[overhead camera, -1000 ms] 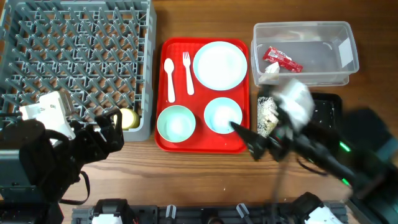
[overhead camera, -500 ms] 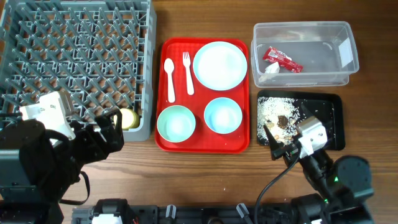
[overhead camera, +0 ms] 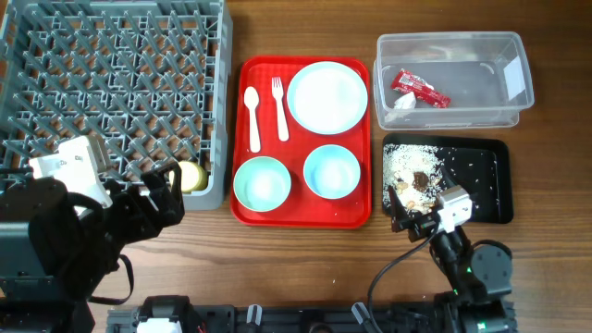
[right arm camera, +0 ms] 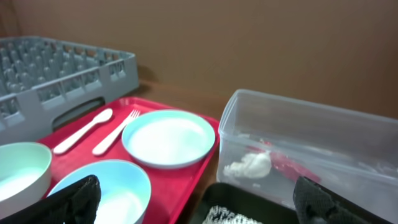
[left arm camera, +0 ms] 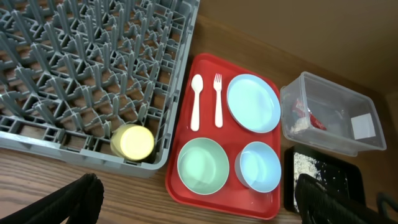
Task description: Sort waste into correct bins and load items into the dishwasher rack
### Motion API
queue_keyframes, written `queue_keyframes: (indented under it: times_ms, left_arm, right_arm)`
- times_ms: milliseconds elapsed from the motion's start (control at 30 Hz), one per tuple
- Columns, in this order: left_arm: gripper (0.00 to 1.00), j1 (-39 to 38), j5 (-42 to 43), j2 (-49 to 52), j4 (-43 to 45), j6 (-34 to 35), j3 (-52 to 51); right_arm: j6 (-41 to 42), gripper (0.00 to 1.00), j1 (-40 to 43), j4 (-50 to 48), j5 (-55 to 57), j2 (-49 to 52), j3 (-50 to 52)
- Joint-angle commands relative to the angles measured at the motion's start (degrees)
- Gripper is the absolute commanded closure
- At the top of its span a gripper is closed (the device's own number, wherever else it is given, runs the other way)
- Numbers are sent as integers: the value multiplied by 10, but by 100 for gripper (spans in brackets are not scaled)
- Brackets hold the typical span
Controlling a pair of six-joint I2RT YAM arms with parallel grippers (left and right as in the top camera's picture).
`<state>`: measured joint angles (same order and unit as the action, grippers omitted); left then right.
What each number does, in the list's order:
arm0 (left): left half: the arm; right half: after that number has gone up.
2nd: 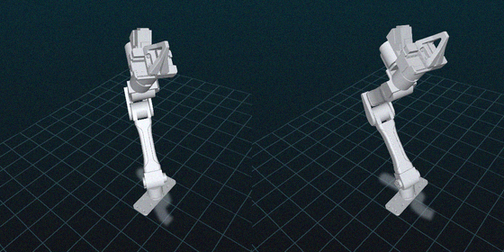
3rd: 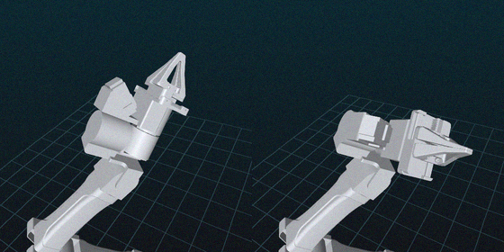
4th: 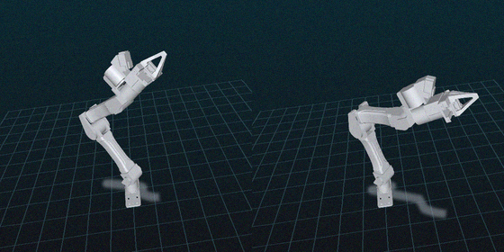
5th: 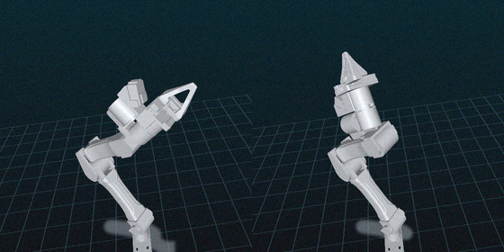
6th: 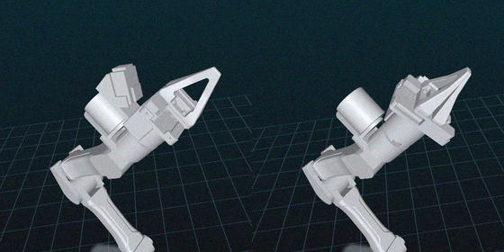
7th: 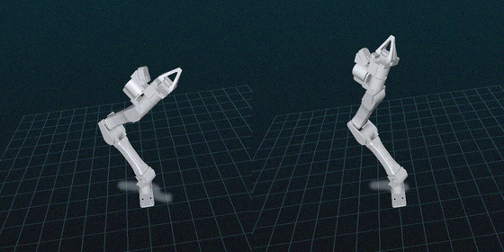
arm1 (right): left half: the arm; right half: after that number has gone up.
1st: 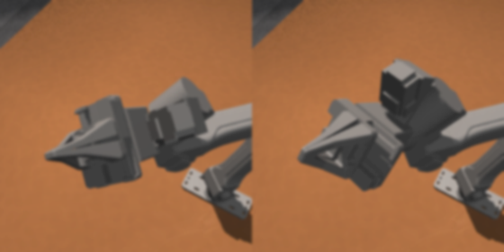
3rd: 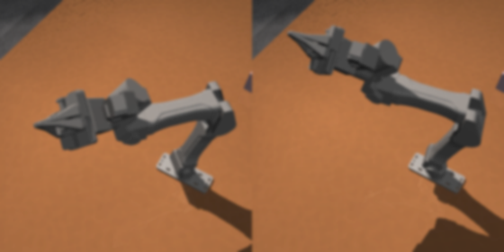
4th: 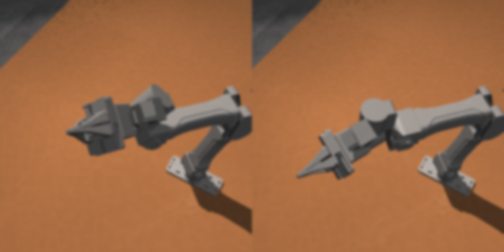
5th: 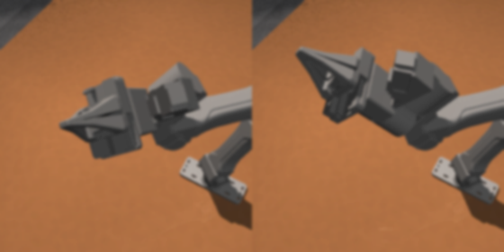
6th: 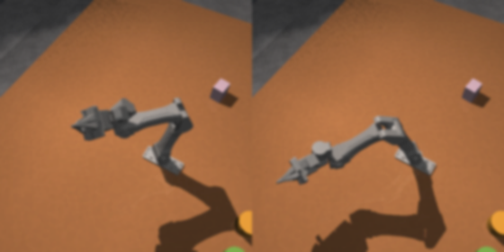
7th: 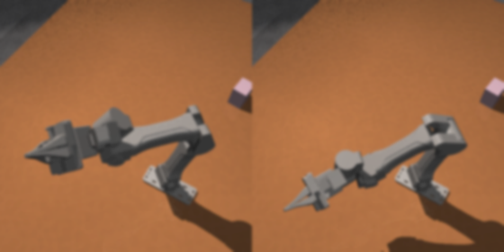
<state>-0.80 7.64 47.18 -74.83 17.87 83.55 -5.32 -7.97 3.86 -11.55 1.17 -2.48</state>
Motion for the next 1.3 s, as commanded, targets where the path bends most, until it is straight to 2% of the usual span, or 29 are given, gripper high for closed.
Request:
queue_keyframes:
  times_ms: [0,633,667,700,733,833,933,1100,1200,1267]
  left_arm:
    - [0,-1,9,-2,2,-9,6]
    - [0,-1,12,-2,2,-6,6]
    - [0,-1,33,-2,2,12,6]
    - [0,-1,100,-2,-9,54,6]
    - [0,-1,120,-2,-21,55,6]
    - [0,-1,132,7,29,58,-6]
    - [0,-4,131,47,28,59,-20]
    - [1,-77,113,161,3,34,-20]
    - [1,-166,27,238,4,40,-20]
    - [6,-221,-35,285,7,70,-20]
  right_arm:
    - [10,0,3,-51,-9,-10,22]
    - [10,0,3,-50,-9,-9,22]
    - [10,0,3,-49,-9,-9,22]
    - [10,0,3,-50,-9,-9,22]
    - [10,0,3,-50,-9,-9,22]
    - [10,0,3,-49,-9,-9,22]
    - [10,0,3,-50,-9,-9,22]
    - [10,0,3,-50,-9,-9,22]
    - [10,0,3,-49,-9,-9,22]
    - [10,0,3,-49,-9,-9,22]
